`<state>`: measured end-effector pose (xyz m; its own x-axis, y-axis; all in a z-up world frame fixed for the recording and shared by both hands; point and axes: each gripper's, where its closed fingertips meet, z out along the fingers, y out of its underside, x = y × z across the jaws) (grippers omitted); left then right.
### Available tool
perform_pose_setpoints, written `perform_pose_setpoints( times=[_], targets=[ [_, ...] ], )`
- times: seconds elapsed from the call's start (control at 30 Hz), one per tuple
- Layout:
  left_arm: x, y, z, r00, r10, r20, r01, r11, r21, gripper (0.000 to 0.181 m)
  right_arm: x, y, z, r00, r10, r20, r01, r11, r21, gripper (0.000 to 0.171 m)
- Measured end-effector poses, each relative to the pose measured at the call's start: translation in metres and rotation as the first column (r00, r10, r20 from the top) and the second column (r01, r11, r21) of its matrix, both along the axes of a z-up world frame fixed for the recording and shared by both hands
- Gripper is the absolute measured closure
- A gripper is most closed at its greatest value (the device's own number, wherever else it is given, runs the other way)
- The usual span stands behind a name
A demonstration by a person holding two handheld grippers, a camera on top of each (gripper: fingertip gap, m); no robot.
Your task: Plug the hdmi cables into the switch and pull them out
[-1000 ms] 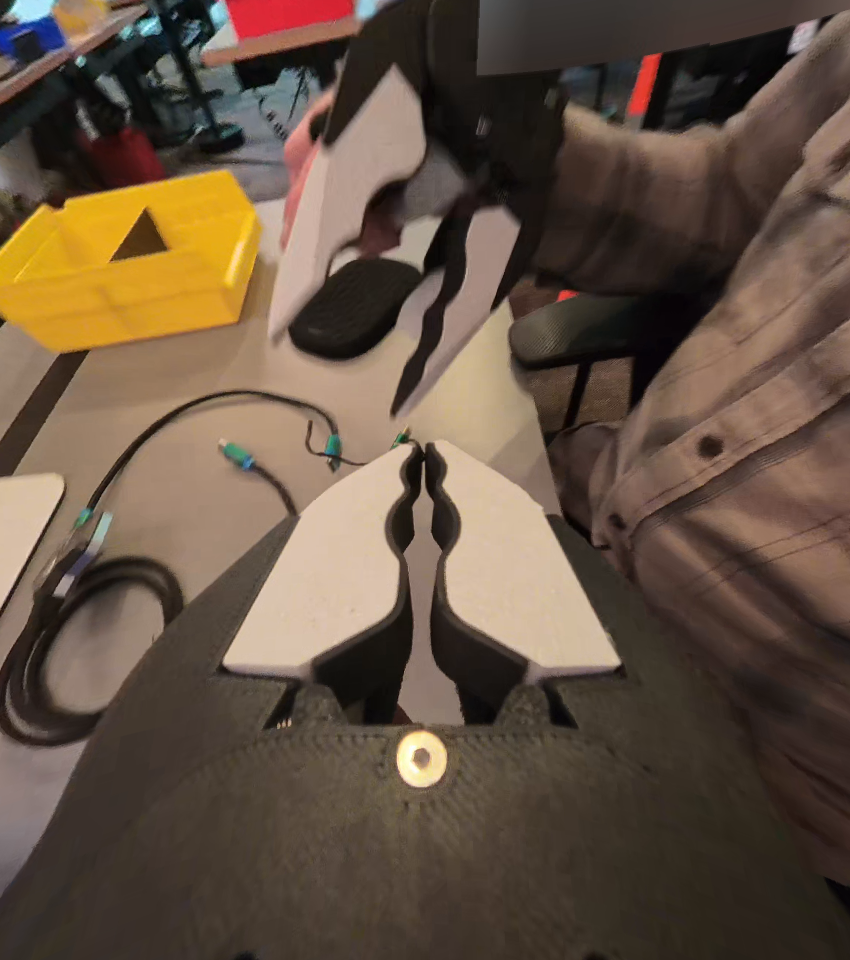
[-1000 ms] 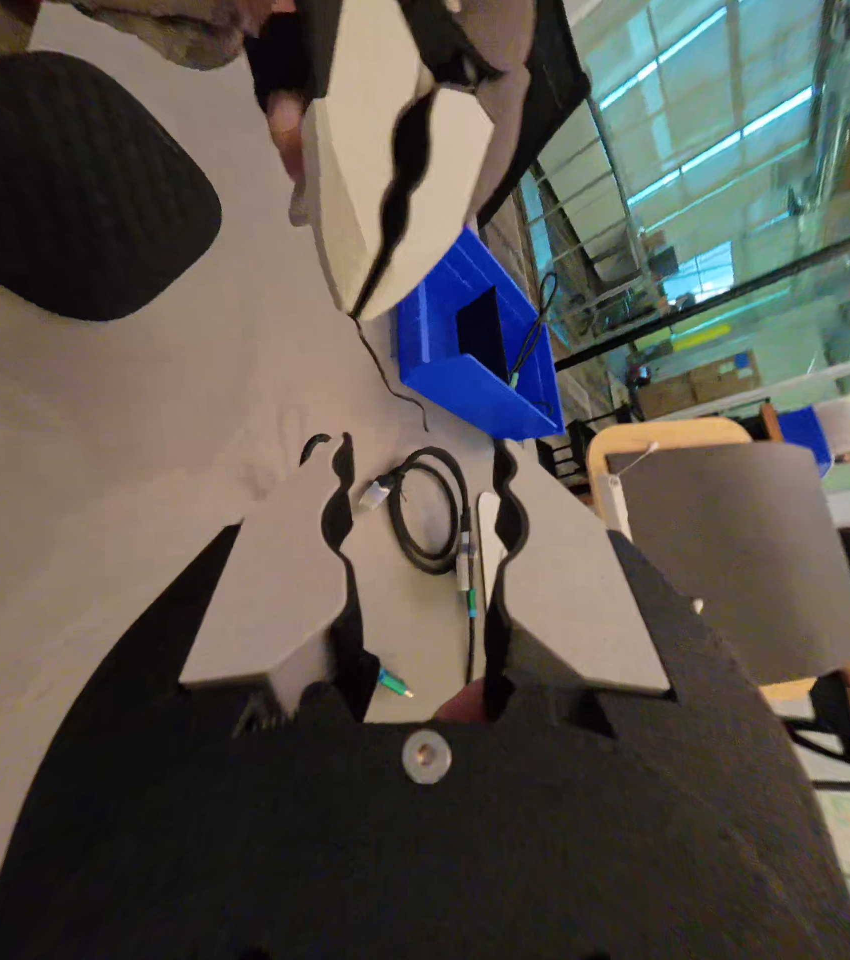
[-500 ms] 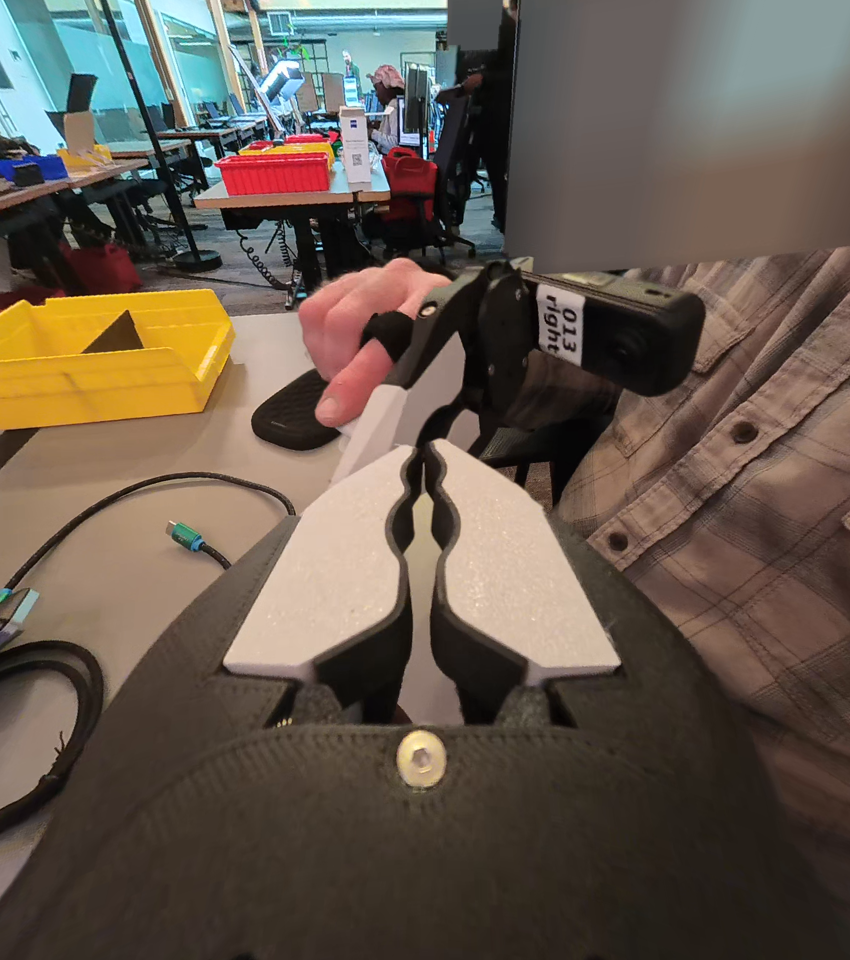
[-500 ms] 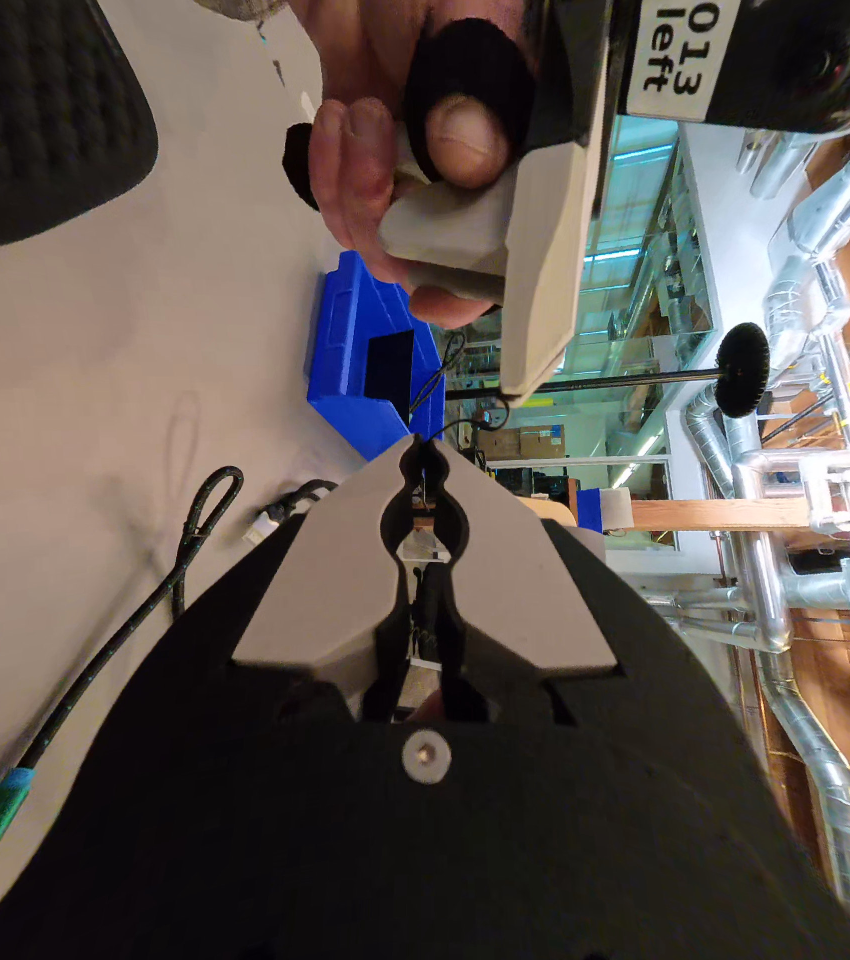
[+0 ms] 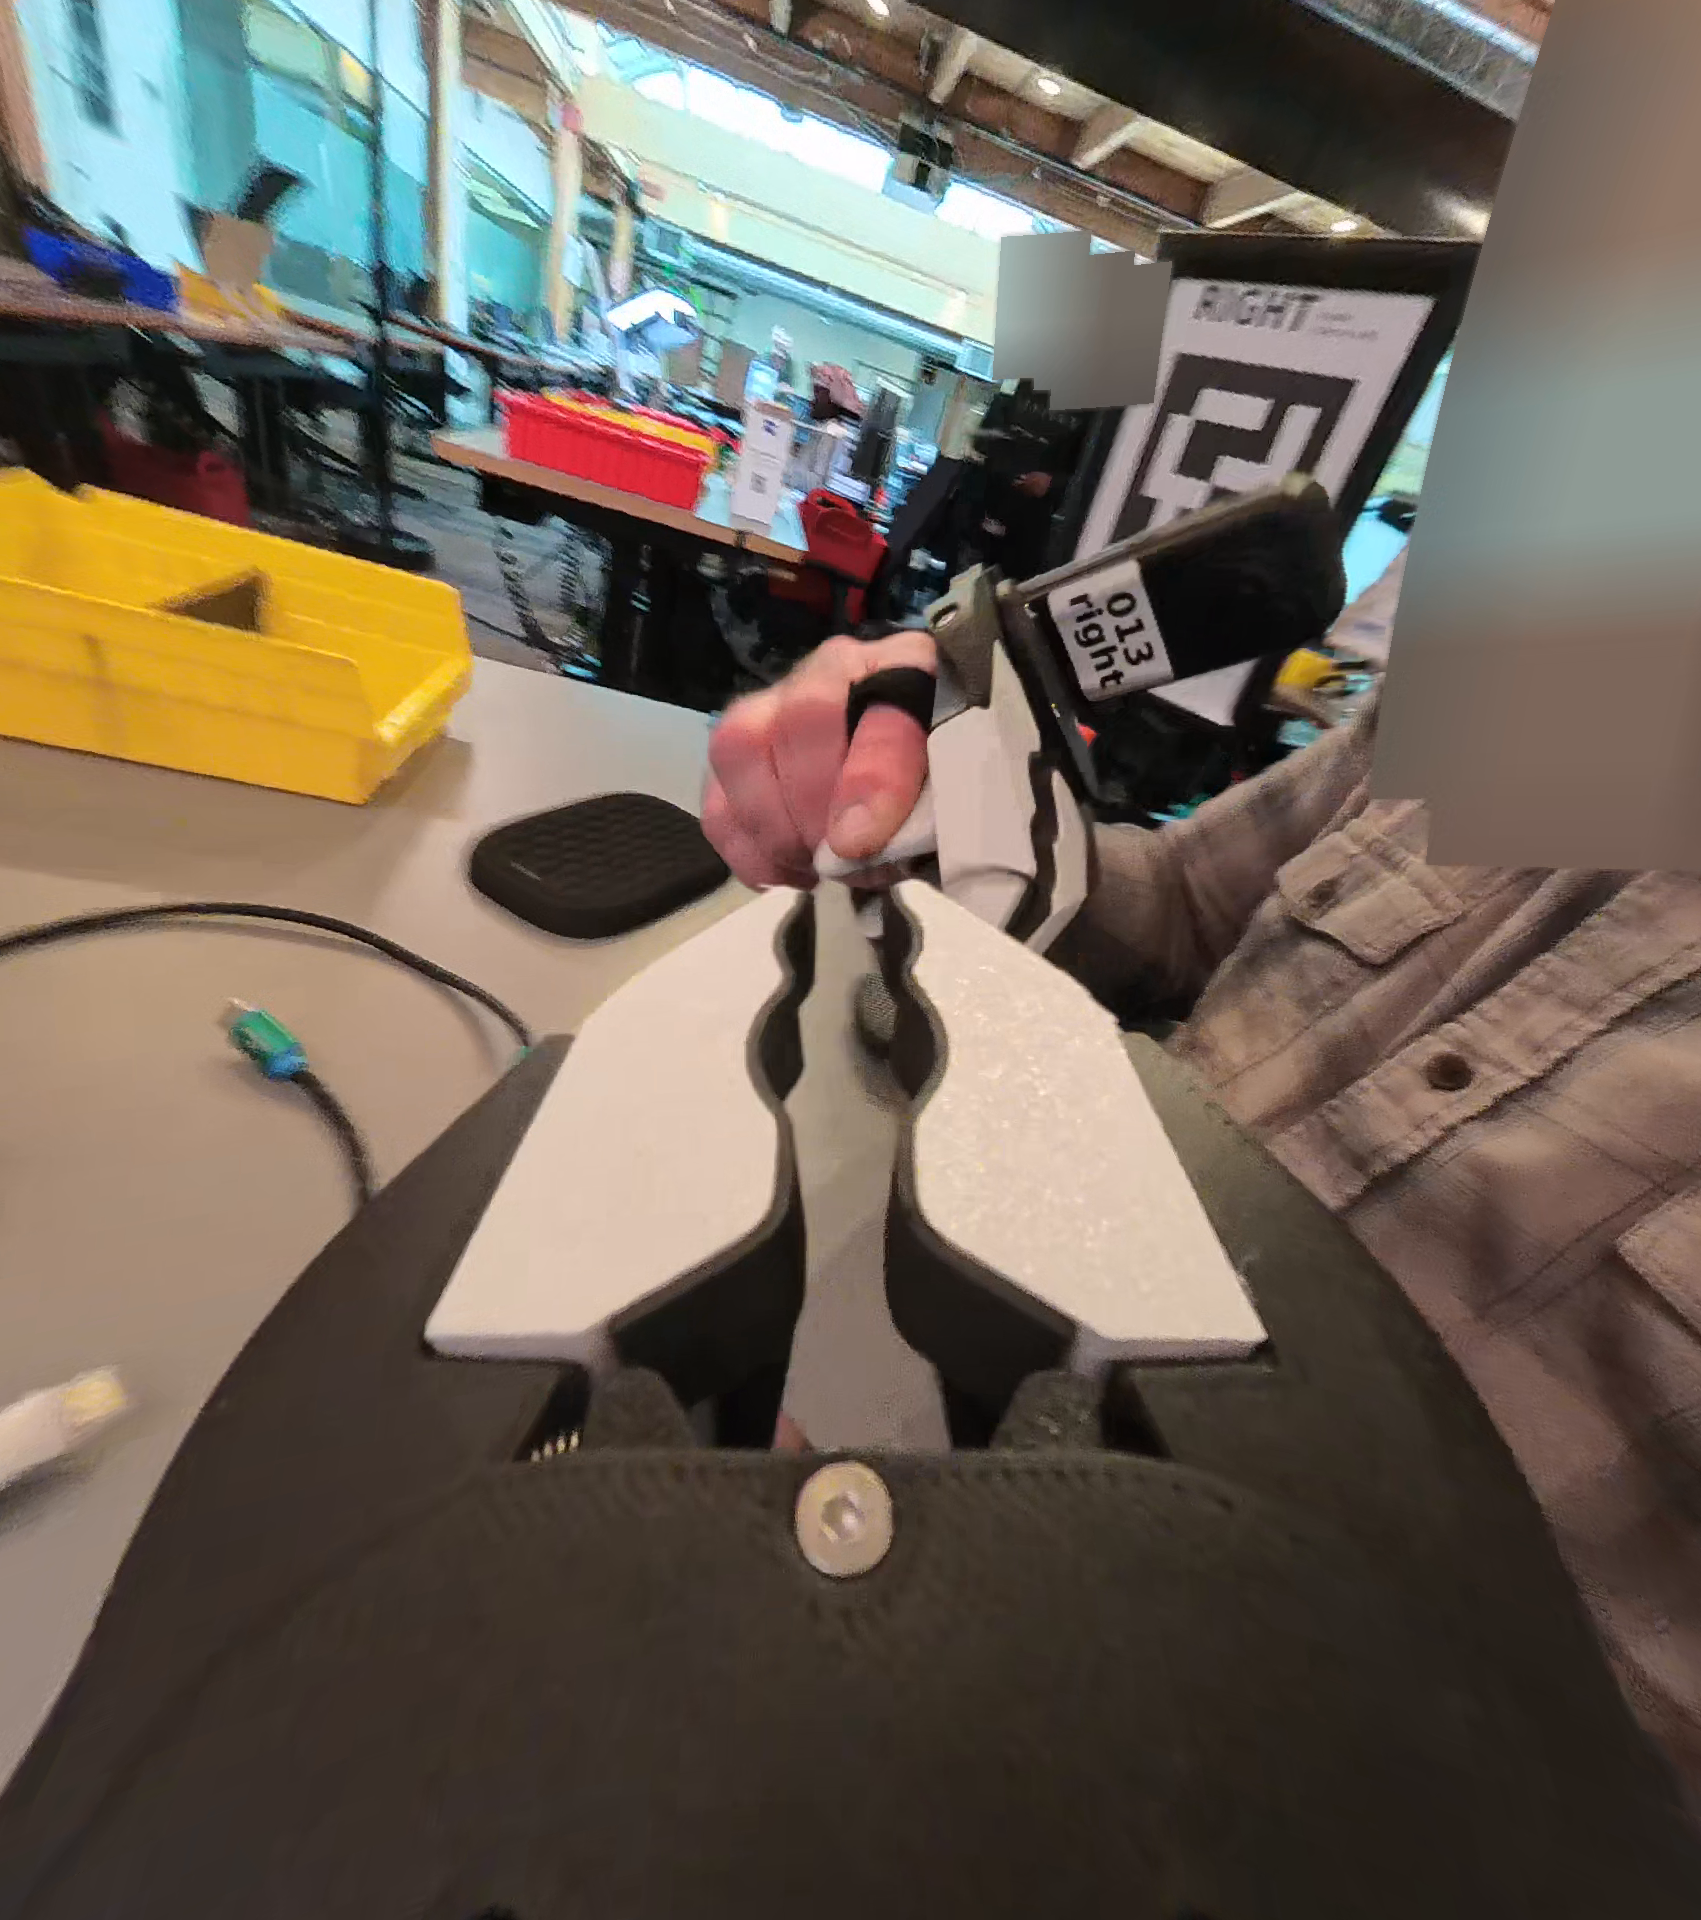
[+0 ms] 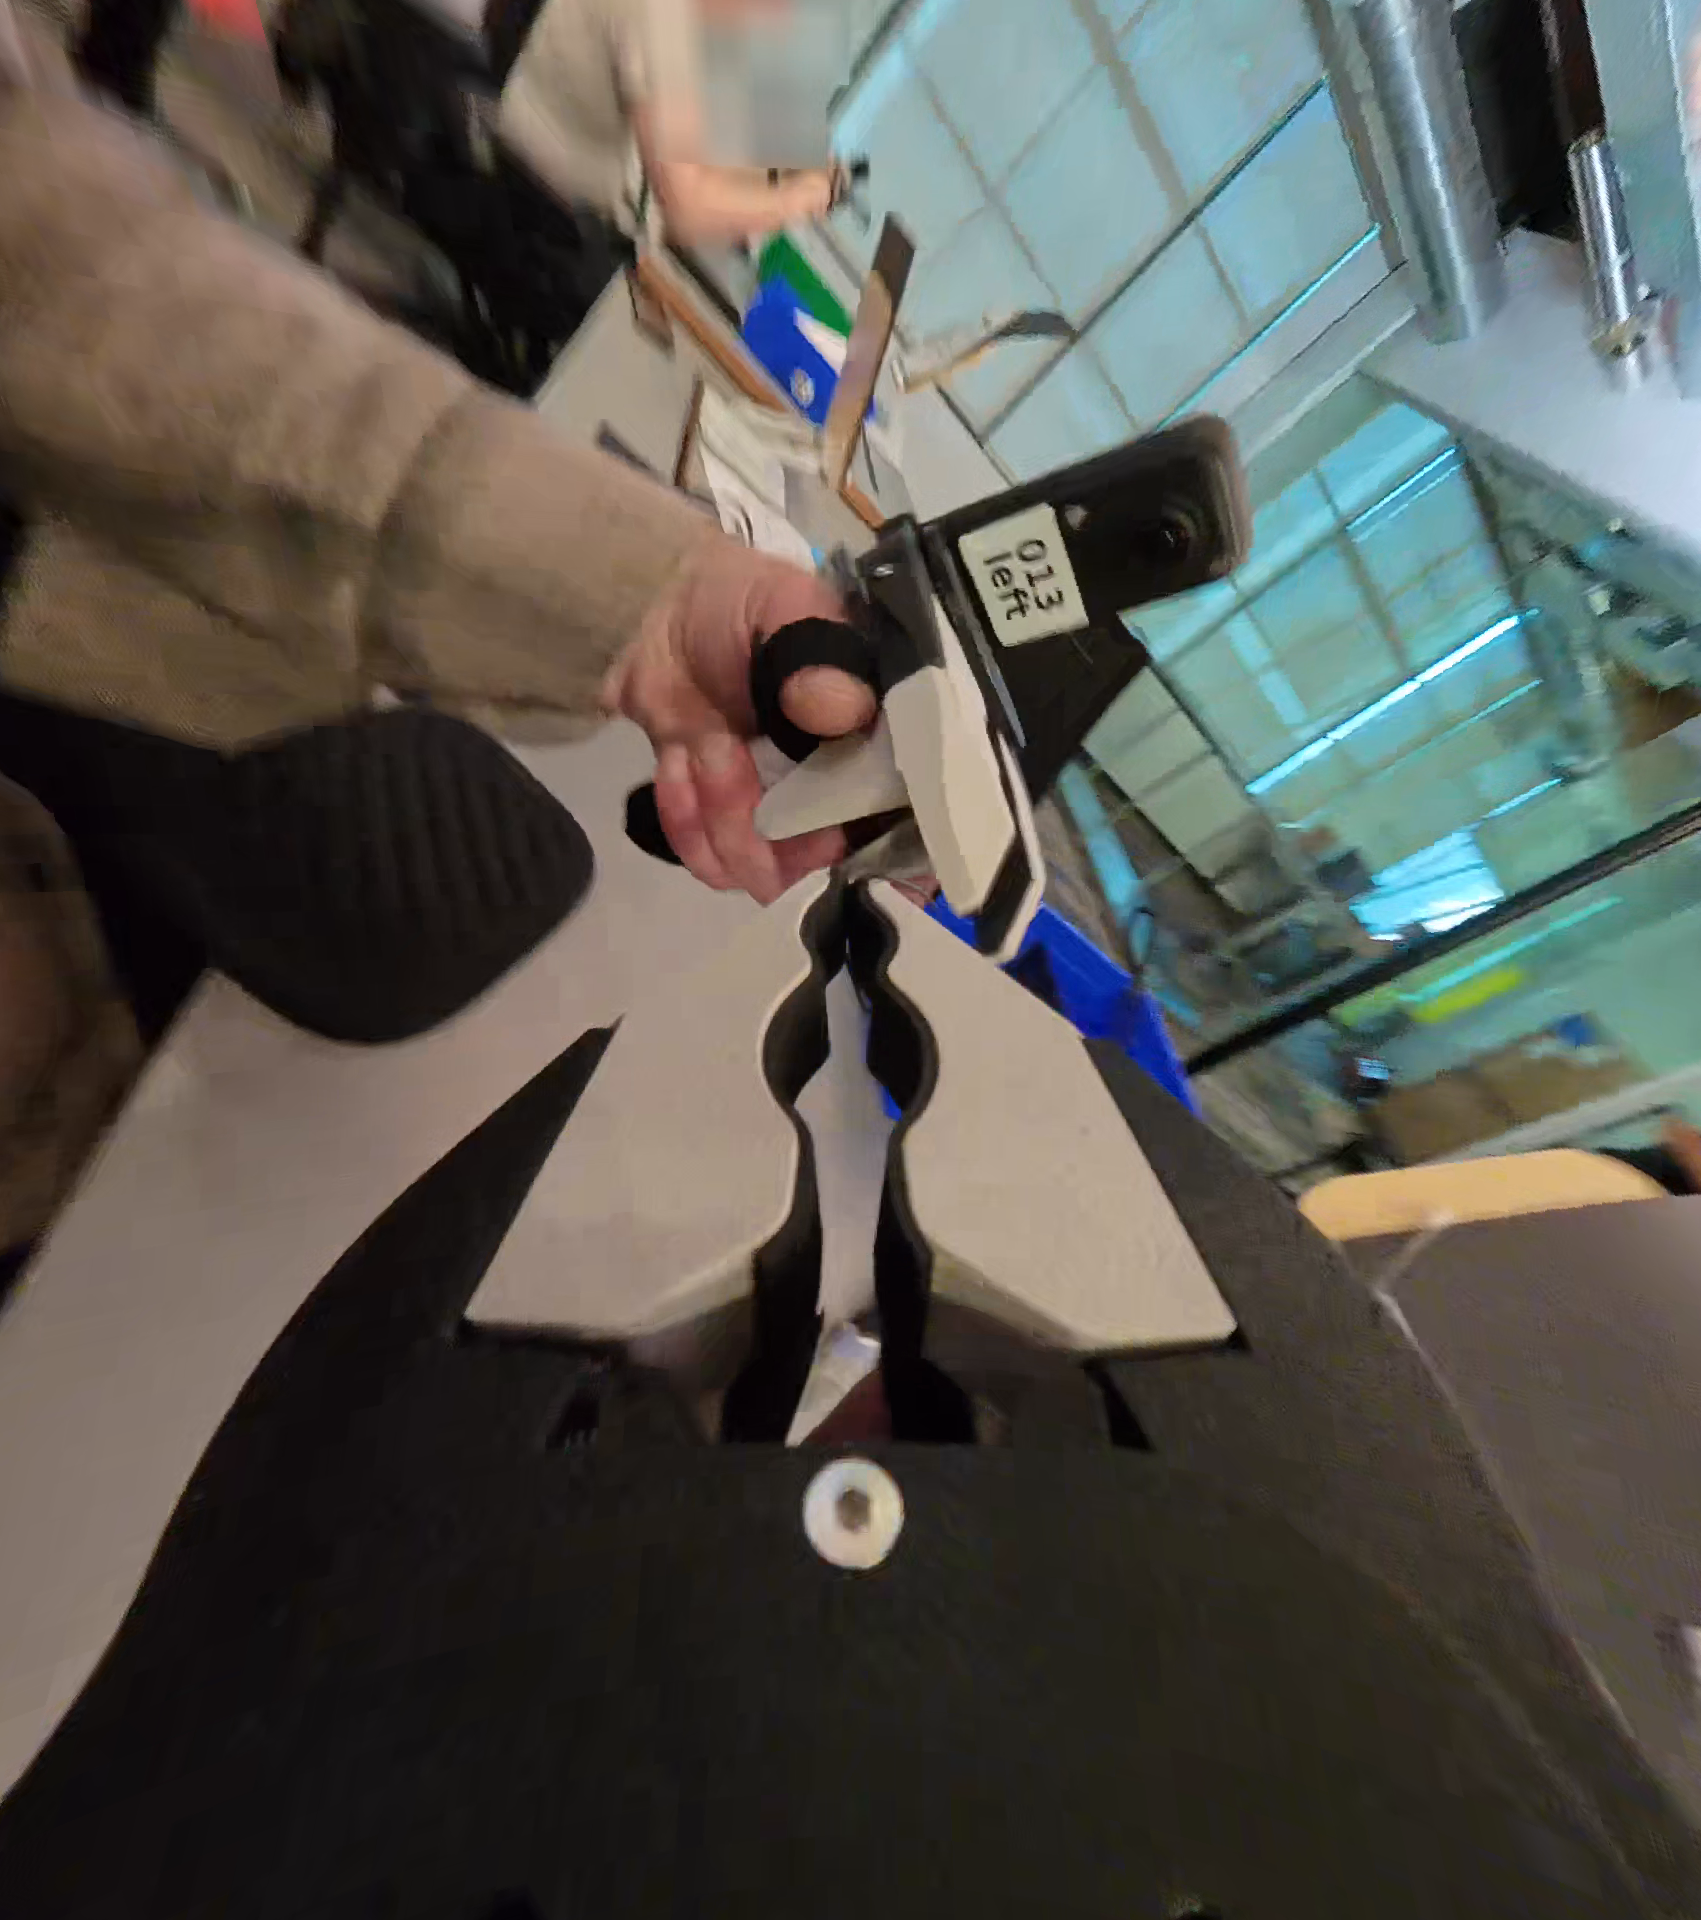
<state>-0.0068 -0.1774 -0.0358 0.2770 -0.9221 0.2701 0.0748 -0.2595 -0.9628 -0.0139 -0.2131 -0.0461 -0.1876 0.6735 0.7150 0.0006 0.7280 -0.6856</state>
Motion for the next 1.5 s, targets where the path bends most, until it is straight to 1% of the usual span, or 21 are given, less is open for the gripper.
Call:
perform_pose_setpoints(
  times=[0.07,0.13,0.2,0.27,0.37,0.4,0.47,0.53,0.57,0.63,0.7,0.77,0.8,0.87,0.9,1.0,1.07,1.17,1.3,1.4,1.5],
  targets=[
    [-0.010,0.002,0.009,0.995,0.091,-0.036,-0.086,0.990,0.113,0.153,0.008,0.005,0.001,0.998,0.063,0.001,-0.062,0.982,-0.177,0.171],
    [-0.015,0.004,0.013,0.954,0.243,-0.177,-0.179,0.933,0.311,0.142,0.014,0.011,0.002,0.994,0.107,-0.002,-0.102,0.947,-0.304,0.171],
    [-0.010,0.000,0.015,0.877,0.370,-0.308,-0.174,0.840,0.514,0.139,0.021,0.011,0.002,0.983,0.184,0.006,-0.165,0.893,-0.419,0.171],
    [0.001,0.000,0.008,0.761,0.484,-0.433,-0.103,0.749,0.655,0.138,0.027,0.004,0.003,0.960,0.281,0.009,-0.238,0.827,-0.509,0.171],
    [0.019,0.004,-0.016,0.597,0.585,-0.550,0.051,0.656,0.753,0.141,0.031,-0.006,0.000,0.931,0.364,0.018,-0.291,0.772,-0.565,0.171],
    [0.024,0.005,-0.023,0.573,0.589,-0.570,0.089,0.647,0.757,0.142,0.032,-0.008,0.000,0.925,0.380,0.018,-0.301,0.759,-0.578,0.171],
    [0.032,0.008,-0.022,0.555,0.635,-0.537,0.107,0.586,0.804,0.149,0.033,-0.012,-0.002,0.913,0.407,0.027,-0.310,0.735,-0.603,0.171],
    [0.038,0.008,-0.022,0.550,0.647,-0.527,0.124,0.562,0.818,0.167,0.033,-0.014,-0.004,0.908,0.417,0.045,-0.305,0.731,-0.610,0.171],
    [0.037,0.011,-0.018,0.538,0.677,-0.502,0.106,0.537,0.837,0.169,0.034,-0.016,-0.006,0.905,0.423,0.052,-0.306,0.730,-0.612,0.171],
    [0.037,0.014,-0.017,0.532,0.679,-0.505,0.074,0.557,0.827,0.173,0.033,-0.014,-0.005,0.909,0.415,0.050,-0.299,0.730,-0.615,0.171],
    [0.037,0.016,-0.007,0.569,0.681,-0.460,-0.019,0.570,0.821,0.177,0.031,-0.009,-0.007,0.921,0.385,0.055,-0.278,0.751,-0.599,0.171],
    [0.040,0.017,-0.005,0.638,0.624,-0.451,-0.120,0.659,0.743,0.181,0.031,-0.006,-0.002,0.929,0.371,0.015,-0.289,0.748,-0.597,0.171],
    [0.042,0.018,0.001,0.687,0.606,-0.400,-0.194,0.684,0.703,0.181,0.030,-0.003,0.001,0.936,0.352,-0.009,-0.287,0.747,-0.600,0.171],
    [0.046,0.019,-0.001,0.787,0.506,-0.354,-0.278,0.802,0.528,0.181,0.031,-0.002,0.004,0.933,0.357,-0.047,-0.310,0.731,-0.608,0.171],
    [0.044,0.020,0.001,0.820,0.485,-0.304,-0.311,0.824,0.474,0.181,0.031,0.003,0.006,0.941,0.332,-0.065,-0.301,0.735,-0.607,0.171],
    [0.050,0.017,-0.003,0.935,0.314,-0.165,-0.276,0.936,0.219,0.181,0.032,0.003,0.008,0.936,0.346,-0.065,-0.311,0.727,-0.612,0.171],
    [0.051,0.015,-0.007,0.969,0.224,-0.107,-0.212,0.971,0.110,0.181,0.032,0.002,0.006,0.935,0.351,-0.055,-0.309,0.728,-0.612,0.171],
    [0.049,0.018,-0.009,0.969,0.223,-0.103,-0.211,0.971,0.110,0.179,0.032,0.002,0.006,0.927,0.366,-0.082,-0.330,0.691,-0.643,0.171],
    [0.032,0.023,-0.003,0.937,0.318,-0.146,-0.277,0.929,0.245,0.142,0.034,0.006,0.014,0.905,0.397,-0.155,-0.382,0.594,-0.708,0.171],
    [0.025,0.020,-0.001,0.859,0.431,-0.275,-0.276,0.844,0.461,0.136,0.037,0.013,0.017,0.896,0.398,-0.197,-0.400,0.527,-0.750,0.171],
    [0.022,0.016,0.005,0.758,0.538,-0.370,-0.225,0.747,0.625,0.136,0.036,0.018,0.010,0.908,0.389,-0.155,-0.359,0.536,-0.764,0.171]
  ],
)
